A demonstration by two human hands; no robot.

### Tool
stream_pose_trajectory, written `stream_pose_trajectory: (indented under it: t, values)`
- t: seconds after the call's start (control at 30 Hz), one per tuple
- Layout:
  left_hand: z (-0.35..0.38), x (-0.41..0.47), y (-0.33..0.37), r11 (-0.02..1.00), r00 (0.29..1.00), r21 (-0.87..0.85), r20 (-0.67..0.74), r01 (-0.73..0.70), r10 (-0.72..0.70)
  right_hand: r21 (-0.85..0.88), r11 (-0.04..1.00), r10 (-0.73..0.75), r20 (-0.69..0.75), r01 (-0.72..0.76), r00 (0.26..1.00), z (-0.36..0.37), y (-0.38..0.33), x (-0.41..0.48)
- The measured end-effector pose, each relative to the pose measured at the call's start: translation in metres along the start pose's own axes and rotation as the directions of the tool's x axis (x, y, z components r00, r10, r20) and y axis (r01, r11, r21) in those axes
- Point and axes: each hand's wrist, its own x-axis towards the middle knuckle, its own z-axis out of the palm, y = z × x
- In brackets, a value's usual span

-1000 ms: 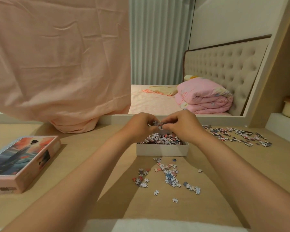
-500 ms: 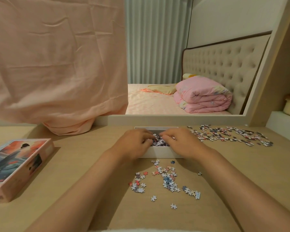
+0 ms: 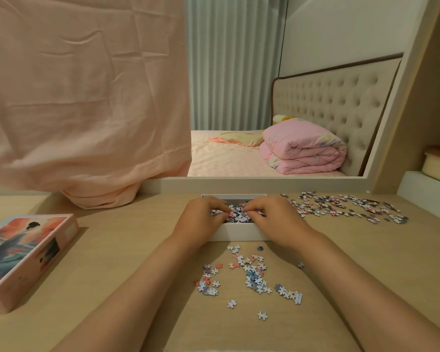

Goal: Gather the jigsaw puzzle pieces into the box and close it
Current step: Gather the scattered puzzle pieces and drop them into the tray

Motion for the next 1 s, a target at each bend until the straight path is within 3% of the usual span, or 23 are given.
stream_pose_trajectory:
  t: [0.17, 0.27, 0.37, 0.47, 0.6, 0.7, 0.77, 0.9, 1.0]
  values:
    - [-0.008, -0.009, 0.01, 0.95, 0.976, 0.223, 0.073, -0.218, 0.207, 0.047, 0.999, -0.01, -0.033, 0.012, 0.999, -0.015, -0.006, -0.011]
    - [-0.014, -0.019, 0.025, 0.936, 0.96, 0.219, 0.121, -0.274, 0.252, 0.056, 0.998, 0.014, 0.101, -0.02, 0.995, -0.025, -0.014, -0.021]
    - [-0.014, -0.028, 0.039, 0.934, 0.947, 0.222, 0.225, -0.28, 0.23, -0.097, 0.995, 0.029, 0.304, 0.0, 0.952, -0.021, -0.01, -0.032]
    - [-0.008, -0.041, 0.044, 0.922, 0.92, 0.285, 0.361, -0.264, 0.152, -0.17, 0.985, 0.045, 0.407, 0.027, 0.912, -0.016, -0.004, -0.046]
    - [-0.001, -0.059, 0.046, 0.935, 0.84, 0.281, 0.541, -0.215, 0.031, -0.027, 0.999, 0.044, 0.387, -0.036, 0.921, -0.025, -0.006, -0.059]
    - [-0.002, -0.068, 0.053, 0.966, 0.839, 0.198, 0.544, -0.168, 0.034, 0.031, 0.997, 0.052, 0.365, -0.068, 0.929, -0.036, -0.006, -0.065]
    - [-0.002, -0.073, 0.059, 0.977, 0.823, 0.156, 0.567, -0.143, 0.03, -0.038, 0.994, 0.105, 0.399, -0.098, 0.911, -0.043, -0.003, -0.069]
    - [0.001, -0.083, 0.063, 0.953, 0.752, 0.247, 0.658, -0.176, -0.031, -0.275, 0.944, 0.297, 0.478, -0.18, 0.827, -0.05, 0.003, -0.073]
    - [0.007, -0.082, 0.057, 0.941, 0.774, 0.26, 0.633, -0.217, 0.004, -0.295, 0.937, 0.31, 0.451, -0.188, 0.837, -0.046, 0.003, -0.071]
